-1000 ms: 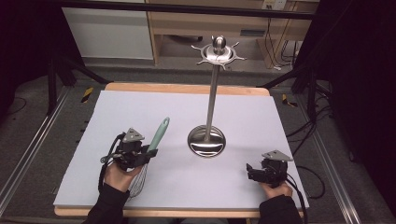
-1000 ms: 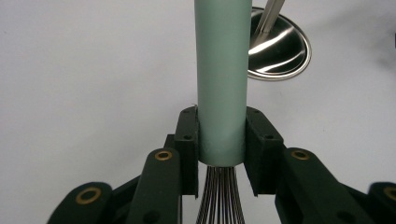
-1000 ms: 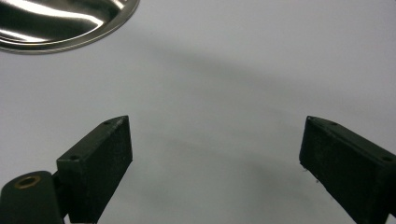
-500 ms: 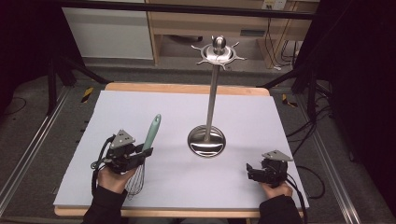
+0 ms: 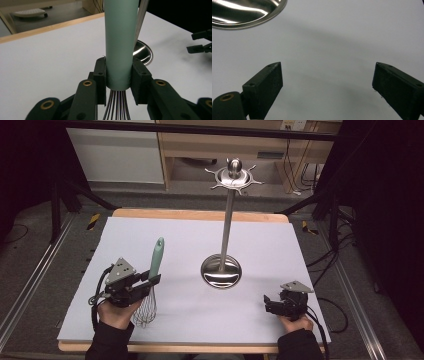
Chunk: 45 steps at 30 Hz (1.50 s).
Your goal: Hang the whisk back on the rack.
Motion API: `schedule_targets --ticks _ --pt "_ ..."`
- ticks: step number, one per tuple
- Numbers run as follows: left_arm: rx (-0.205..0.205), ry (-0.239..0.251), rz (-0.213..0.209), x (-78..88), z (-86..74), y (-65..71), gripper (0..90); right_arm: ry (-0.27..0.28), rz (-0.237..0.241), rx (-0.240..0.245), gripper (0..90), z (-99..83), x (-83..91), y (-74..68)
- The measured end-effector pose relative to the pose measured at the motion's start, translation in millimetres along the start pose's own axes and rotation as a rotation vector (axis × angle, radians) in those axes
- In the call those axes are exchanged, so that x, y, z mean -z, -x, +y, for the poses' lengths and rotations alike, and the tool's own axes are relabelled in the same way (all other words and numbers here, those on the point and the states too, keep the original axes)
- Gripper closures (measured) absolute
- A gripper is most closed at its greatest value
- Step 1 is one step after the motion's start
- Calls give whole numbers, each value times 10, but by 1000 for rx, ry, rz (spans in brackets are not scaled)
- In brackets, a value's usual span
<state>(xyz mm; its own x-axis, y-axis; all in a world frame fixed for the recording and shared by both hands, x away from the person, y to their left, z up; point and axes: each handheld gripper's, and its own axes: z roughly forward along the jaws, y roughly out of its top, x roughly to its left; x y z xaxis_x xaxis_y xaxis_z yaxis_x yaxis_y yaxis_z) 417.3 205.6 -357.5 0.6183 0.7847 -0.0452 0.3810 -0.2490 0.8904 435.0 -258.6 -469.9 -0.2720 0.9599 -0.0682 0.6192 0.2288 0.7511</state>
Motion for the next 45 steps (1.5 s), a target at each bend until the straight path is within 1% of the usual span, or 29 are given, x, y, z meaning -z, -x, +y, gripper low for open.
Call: schedule_targets --ticks 3,7,8,9,10,11,13,15,16,17,19,21,22,25,30,31,33,36,38,41,42,43,44,45 --pt "-5 16 0 32 33 -9 687 -2 0 -6 99 0 0 -4" --pt "-9 34 5 61 77 -25 687 6 -4 0 101 3 3 5" --pt "-10 49 2 76 116 -38 687 8 -5 1 102 2 3 5" --pt "-10 49 2 76 116 -38 687 6 -6 -1 103 2 2 2" --pt "-14 68 0 89 159 -38 687 5 -8 1 103 1 0 2" --pt "-14 68 0 89 159 -38 687 5 -8 1 103 1 0 2" --pt "-18 93 -6 99 215 -38 687 4 -11 1 103 1 -2 -2" --pt "-20 98 -5 100 234 -45 687 5 -11 5 104 0 -4 2" --pt "-13 115 -11 95 267 -59 686 6 -14 6 104 1 -3 4" --pt "-13 115 -11 95 267 -59 687 6 -14 6 104 1 -3 4" --pt "1 139 -19 83 322 -79 686 10 -11 5 104 3 2 7" --pt "3 142 -23 78 340 -85 687 11 -11 5 104 3 2 8" --pt "8 155 -27 65 374 -84 686 11 -14 8 104 4 0 9" --pt "3 162 -29 50 404 -77 686 13 -14 5 104 7 1 5" --pt "5 173 -57 -48 506 -50 686 13 -17 6 104 9 -2 6" --pt "5 173 -57 -48 506 -50 686 13 -17 6 104 9 -2 6" --pt "-4 177 -63 -75 539 -30 686 12 -17 8 104 9 -4 7" --pt "-22 174 -59 -105 580 11 686 14 -15 6 104 9 -2 4" --pt "-33 182 -68 -115 625 38 686 14 -17 9 104 8 -6 6" --pt "-33 192 -76 -122 664 55 686 13 -17 8 104 8 -10 0" --pt "-44 198 -78 -131 711 77 685 16 -16 7 104 9 -8 -3" --pt "-44 198 -78 -131 711 77 686 16 -16 7 104 9 -8 -3" --pt "-56 204 -81 -138 764 101 686 19 -15 5 104 10 -5 -4" --pt "-56 204 -81 -138 764 101 686 19 -15 5 104 10 -5 -4"
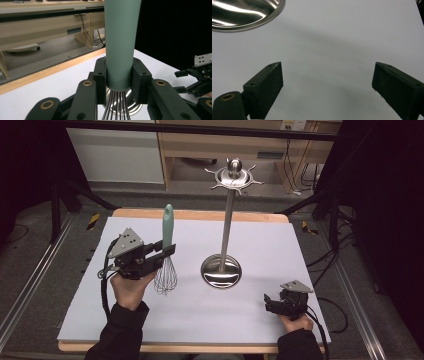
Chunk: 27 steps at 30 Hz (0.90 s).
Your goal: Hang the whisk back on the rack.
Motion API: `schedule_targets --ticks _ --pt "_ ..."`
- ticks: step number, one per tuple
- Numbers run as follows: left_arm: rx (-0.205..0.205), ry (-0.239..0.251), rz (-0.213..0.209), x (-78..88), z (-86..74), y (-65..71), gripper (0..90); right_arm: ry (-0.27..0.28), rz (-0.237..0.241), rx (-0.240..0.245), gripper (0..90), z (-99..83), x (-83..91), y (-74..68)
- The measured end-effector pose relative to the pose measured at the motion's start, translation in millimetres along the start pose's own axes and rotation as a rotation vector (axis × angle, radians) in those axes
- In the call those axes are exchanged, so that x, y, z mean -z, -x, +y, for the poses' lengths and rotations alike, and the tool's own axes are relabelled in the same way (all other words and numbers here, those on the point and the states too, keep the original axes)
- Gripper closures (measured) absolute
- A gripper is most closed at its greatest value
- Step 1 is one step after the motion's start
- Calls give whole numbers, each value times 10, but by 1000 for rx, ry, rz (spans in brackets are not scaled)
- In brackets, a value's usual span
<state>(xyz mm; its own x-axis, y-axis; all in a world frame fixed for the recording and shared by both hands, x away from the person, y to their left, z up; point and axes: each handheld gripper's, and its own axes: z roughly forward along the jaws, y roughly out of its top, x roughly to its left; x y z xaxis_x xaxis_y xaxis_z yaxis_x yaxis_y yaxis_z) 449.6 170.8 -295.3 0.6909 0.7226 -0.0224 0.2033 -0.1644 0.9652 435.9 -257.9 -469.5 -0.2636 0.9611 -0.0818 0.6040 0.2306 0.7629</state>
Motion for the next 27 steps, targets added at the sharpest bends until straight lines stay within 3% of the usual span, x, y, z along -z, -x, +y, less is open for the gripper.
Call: schedule_targets --ticks 2,4,11,27 --pt "-7 5 -4 -19 52 20 686 1 -3 3 104 1 -1 6" --pt "-45 33 -2 -53 130 25 686 2 -1 2 104 2 1 3" --pt "-32 26 -12 -93 231 95 686 4 1 -1 104 4 4 5" --pt "-49 31 -32 -259 432 191 685 5 4 -18 104 9 -3 3"
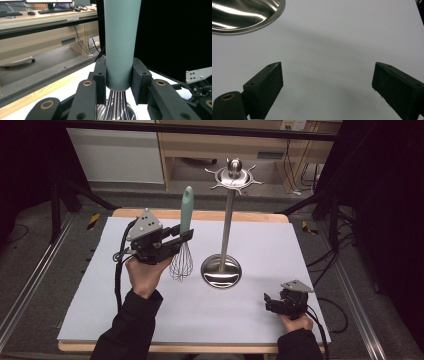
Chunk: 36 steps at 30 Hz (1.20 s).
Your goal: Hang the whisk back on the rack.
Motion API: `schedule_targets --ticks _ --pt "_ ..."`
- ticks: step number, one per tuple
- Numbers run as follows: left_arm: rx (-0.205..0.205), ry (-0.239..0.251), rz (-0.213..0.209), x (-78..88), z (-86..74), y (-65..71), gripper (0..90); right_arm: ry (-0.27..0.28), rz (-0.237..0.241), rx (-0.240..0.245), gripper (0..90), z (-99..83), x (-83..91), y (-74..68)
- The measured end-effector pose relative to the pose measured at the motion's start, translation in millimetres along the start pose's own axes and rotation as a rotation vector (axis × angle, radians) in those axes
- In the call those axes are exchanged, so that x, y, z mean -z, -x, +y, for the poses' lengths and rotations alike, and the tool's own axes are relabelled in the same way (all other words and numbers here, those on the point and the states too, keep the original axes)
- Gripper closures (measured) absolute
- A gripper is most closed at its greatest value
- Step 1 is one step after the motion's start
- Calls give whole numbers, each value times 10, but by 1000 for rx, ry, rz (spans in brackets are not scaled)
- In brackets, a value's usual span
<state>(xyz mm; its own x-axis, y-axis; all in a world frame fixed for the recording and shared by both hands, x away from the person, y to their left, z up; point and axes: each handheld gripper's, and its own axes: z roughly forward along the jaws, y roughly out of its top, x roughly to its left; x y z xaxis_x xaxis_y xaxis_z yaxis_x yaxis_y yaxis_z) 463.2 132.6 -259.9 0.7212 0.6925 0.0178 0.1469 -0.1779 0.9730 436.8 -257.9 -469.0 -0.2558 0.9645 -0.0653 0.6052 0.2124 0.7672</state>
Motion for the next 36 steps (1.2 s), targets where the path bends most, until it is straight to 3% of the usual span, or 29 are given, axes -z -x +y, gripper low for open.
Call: schedule_targets --ticks 19,36 --pt "-6 -13 -11 -268 82 16 685 4 -3 6 104 5 6 8" --pt "-9 -42 -24 -394 130 42 685 6 -1 5 104 6 10 10"
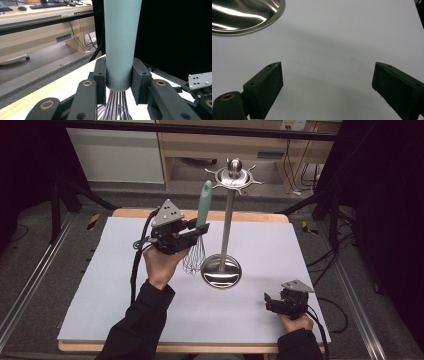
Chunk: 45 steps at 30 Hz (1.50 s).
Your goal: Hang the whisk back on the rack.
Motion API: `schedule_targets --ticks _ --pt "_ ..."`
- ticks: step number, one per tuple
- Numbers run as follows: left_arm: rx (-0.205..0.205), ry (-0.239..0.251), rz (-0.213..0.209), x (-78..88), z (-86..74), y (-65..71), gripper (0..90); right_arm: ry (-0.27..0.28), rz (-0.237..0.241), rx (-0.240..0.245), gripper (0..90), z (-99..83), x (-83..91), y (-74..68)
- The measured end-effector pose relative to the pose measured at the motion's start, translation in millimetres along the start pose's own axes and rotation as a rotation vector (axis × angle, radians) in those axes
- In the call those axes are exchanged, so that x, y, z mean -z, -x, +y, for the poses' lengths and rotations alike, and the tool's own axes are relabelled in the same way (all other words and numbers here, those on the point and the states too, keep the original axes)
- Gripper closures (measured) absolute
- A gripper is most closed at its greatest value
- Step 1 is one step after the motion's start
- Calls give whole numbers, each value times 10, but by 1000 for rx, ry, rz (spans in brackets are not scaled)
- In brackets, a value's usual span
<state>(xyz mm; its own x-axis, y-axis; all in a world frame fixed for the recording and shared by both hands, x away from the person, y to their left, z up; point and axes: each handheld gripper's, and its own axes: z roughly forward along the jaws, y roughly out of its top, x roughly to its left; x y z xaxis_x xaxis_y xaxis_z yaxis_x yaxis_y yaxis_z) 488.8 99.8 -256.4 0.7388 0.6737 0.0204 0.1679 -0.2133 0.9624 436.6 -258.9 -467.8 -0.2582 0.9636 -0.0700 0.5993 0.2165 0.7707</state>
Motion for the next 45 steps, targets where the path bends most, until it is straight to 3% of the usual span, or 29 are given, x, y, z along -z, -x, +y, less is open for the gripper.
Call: schedule_targets --ticks 7,22,45 --pt "-23 -5 7 -77 -1 -20 685 1 -1 -1 104 0 1 1" --pt "-28 -4 -2 -210 9 -33 685 2 3 -3 104 2 1 1" --pt "-32 58 20 -344 -72 -13 679 -4 9 -2 104 0 -13 -5"
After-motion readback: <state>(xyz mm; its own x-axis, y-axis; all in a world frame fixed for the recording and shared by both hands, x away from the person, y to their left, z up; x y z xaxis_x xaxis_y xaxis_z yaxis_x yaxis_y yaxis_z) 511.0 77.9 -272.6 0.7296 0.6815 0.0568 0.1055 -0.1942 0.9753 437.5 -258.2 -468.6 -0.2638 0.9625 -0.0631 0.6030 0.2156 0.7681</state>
